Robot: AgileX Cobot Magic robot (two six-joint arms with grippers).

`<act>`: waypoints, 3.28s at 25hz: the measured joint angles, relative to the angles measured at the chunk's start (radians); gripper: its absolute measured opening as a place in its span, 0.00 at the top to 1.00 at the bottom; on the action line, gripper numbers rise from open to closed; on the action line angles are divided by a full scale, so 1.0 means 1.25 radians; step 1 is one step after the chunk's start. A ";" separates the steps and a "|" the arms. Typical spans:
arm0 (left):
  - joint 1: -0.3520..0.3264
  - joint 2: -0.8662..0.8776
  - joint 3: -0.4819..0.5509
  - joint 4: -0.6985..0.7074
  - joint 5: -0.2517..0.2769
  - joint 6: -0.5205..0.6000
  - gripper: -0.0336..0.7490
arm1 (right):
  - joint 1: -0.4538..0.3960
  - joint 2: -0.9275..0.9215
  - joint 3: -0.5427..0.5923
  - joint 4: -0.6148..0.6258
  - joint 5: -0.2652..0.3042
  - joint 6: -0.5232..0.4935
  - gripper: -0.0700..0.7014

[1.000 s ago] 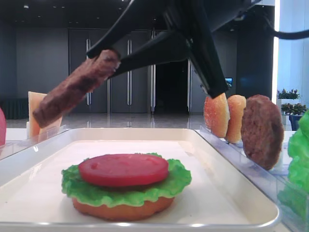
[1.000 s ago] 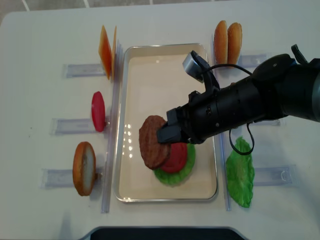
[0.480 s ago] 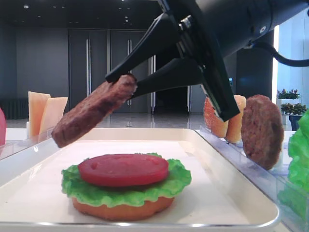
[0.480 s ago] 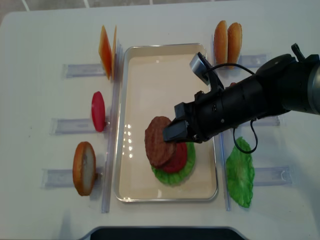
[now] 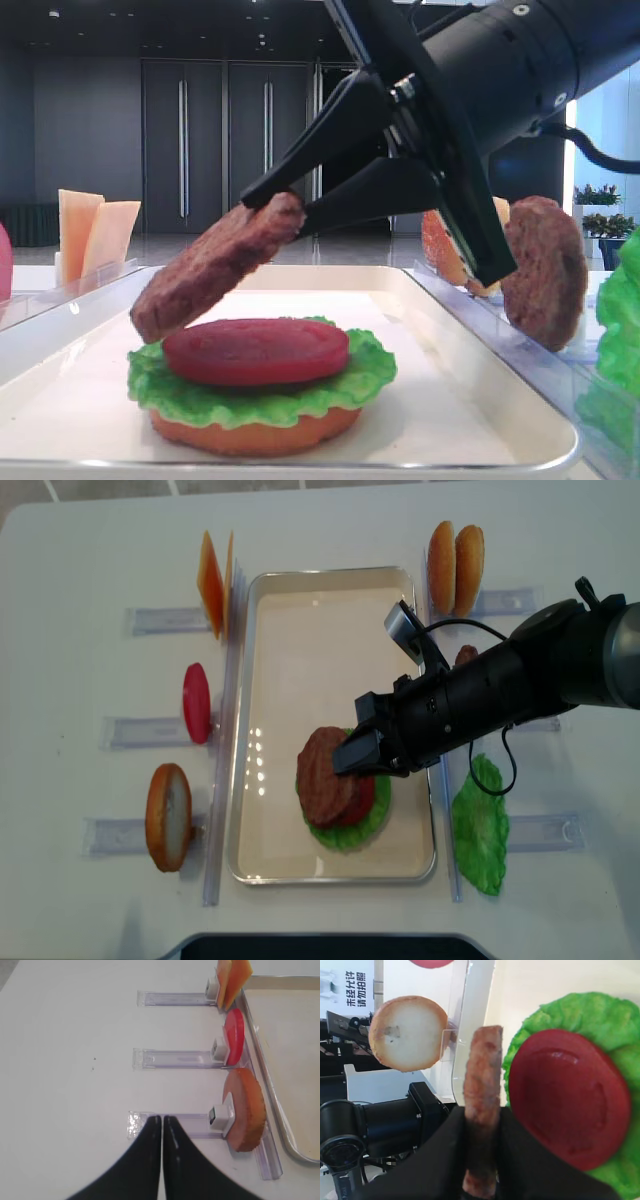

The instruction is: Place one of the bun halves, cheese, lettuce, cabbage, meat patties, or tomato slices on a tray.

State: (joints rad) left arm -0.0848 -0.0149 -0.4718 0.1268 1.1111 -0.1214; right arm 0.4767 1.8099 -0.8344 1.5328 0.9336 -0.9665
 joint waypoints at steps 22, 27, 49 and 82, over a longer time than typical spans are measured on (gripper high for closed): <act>0.000 0.000 0.000 0.000 0.000 0.000 0.96 | -0.007 0.005 0.003 -0.016 -0.014 -0.021 0.67; 0.000 0.000 0.000 0.000 0.000 0.000 0.96 | -0.007 0.002 0.003 -0.018 -0.021 -0.021 0.47; 0.000 0.000 0.000 0.000 0.000 0.000 0.96 | -0.174 -0.283 0.003 -0.389 -0.059 0.190 0.37; 0.000 0.000 0.000 0.000 0.000 0.000 0.96 | -0.439 -0.682 0.112 -1.124 0.096 0.679 0.37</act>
State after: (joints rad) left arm -0.0848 -0.0149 -0.4718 0.1268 1.1111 -0.1214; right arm -0.0722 0.9570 -0.6940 0.1275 1.0536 -0.1184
